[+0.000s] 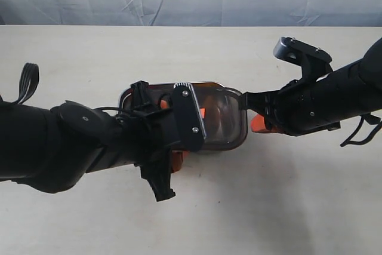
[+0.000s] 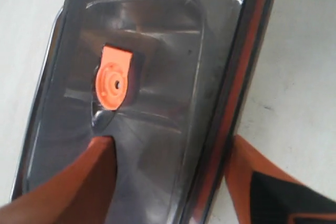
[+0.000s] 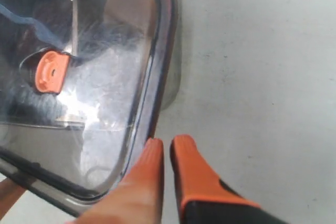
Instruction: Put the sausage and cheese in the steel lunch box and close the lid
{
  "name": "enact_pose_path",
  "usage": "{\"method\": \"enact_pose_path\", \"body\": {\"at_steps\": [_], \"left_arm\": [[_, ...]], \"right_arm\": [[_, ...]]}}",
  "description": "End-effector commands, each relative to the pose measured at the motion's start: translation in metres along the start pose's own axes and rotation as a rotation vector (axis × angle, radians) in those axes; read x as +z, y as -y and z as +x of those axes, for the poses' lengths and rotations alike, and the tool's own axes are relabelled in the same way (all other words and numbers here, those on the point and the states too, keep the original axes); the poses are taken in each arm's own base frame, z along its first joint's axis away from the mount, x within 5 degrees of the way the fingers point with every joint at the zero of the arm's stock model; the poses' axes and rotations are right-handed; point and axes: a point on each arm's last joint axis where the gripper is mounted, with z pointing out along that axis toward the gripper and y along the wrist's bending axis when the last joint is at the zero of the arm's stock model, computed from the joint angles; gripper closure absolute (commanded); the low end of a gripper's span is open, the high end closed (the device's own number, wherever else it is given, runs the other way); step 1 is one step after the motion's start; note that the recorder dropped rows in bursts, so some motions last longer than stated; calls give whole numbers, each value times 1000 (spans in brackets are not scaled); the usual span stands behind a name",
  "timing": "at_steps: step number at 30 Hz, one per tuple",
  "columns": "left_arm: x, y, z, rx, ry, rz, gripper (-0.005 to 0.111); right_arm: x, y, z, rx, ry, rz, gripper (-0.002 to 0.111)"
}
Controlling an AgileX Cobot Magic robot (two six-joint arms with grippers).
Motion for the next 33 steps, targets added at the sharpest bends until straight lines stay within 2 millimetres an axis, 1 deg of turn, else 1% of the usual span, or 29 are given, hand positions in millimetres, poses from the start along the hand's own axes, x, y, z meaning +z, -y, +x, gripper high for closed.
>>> {"method": "enact_pose_path", "body": {"at_steps": [1, 27, 29, 33], "left_arm": [[0, -2, 3, -4, -35, -34, 48], [0, -2, 6, -93, -68, -41, 48], [0, -4, 8, -99, -81, -57, 48], [-1, -7, 10, -109, -109, -92, 48]], "right_arm": [[1, 1, -1, -7, 13, 5, 108], [1, 2, -3, -7, 44, 18, 108], [4, 3, -2, -3, 28, 20, 108], [19, 9, 2, 34, -29, 30, 108]]}}
